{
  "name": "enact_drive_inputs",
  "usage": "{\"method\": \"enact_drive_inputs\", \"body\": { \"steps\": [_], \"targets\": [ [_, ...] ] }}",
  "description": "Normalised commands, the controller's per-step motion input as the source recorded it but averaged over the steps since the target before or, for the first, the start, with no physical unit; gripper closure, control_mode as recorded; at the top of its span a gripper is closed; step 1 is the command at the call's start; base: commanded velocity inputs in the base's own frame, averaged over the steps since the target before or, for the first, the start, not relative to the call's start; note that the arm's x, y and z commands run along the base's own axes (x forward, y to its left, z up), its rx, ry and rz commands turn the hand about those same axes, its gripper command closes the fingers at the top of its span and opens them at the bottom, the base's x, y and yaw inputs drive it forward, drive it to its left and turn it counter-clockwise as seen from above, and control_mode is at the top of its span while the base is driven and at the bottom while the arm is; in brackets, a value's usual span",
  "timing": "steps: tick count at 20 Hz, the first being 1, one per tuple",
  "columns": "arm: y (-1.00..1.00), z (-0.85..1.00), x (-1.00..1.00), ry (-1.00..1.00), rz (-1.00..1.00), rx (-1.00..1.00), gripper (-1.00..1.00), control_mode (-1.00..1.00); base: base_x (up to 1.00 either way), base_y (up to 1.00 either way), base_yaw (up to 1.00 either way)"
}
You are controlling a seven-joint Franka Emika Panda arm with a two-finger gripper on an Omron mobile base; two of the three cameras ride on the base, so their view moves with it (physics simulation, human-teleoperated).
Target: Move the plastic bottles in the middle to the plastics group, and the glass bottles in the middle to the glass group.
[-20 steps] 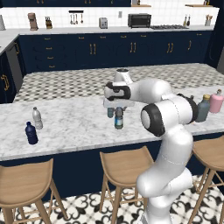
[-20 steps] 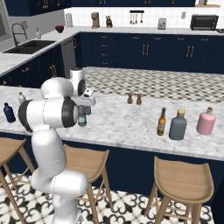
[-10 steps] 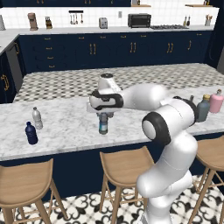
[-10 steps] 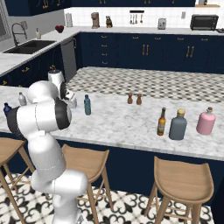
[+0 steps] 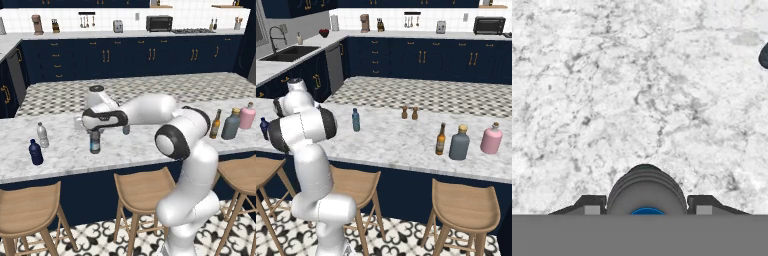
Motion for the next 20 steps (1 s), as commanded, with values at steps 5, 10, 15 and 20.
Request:
{"method": "enact_drive_inputs", "body": {
  "steps": [5,10,15,20],
  "targets": [
    [0.98,0.04,0.16,-0.01,0.0,0.0,1.0,-1.0,0.0,0.0,0.0],
    [0.94,0.0,0.11,-0.07,0.0,0.0,1.0,-1.0,0.0,0.0,0.0],
    [0.6,-0.08,0.13,-0.03,0.0,0.0,1.0,-1.0,0.0,0.0,0.0],
    [0.19,-0.17,0.15,0.0,0.0,0.0,1.0,-1.0,0.0,0.0,0.0]
  ]
}}
